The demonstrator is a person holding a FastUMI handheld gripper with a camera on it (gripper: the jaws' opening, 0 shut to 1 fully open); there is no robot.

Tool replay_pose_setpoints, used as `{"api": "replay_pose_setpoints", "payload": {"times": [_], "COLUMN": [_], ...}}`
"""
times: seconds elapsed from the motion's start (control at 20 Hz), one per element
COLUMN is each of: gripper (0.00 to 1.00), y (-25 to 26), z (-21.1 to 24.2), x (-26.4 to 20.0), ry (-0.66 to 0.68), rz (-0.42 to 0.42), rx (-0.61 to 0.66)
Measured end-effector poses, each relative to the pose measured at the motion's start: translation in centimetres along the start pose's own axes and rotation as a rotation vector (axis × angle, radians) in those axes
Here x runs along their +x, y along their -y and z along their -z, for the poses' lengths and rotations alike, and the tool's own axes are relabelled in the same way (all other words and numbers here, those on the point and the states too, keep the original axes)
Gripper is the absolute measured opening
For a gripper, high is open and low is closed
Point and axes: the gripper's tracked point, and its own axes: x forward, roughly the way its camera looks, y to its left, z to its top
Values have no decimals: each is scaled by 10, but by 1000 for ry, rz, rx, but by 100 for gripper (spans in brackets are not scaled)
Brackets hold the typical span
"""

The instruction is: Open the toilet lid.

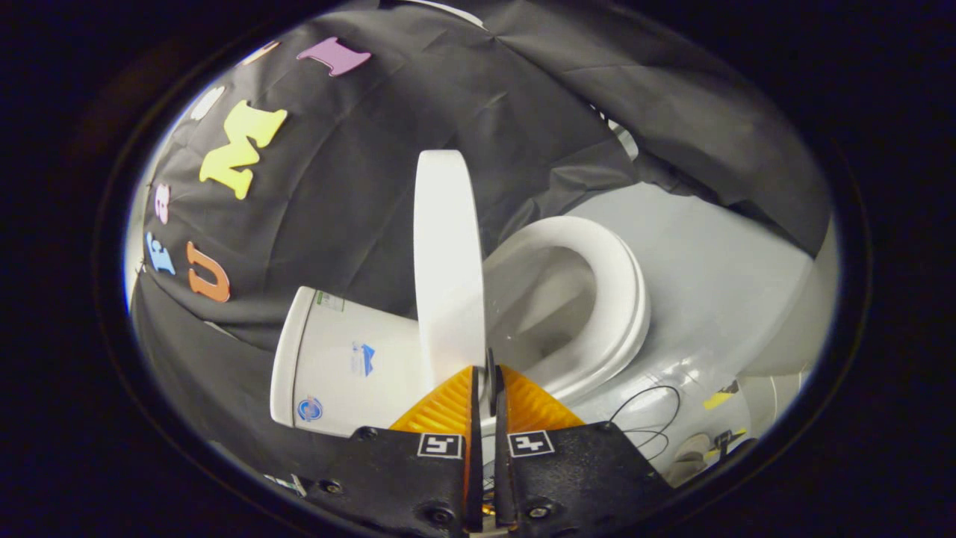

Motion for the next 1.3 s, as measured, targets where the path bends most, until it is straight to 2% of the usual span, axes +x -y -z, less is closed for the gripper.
{"api": "replay_pose_setpoints", "payload": {"times": [1.3], "gripper": [9], "y": [-107], "z": [26], "x": [-19], "ry": [24], "rz": [90], "rx": [-334]}}
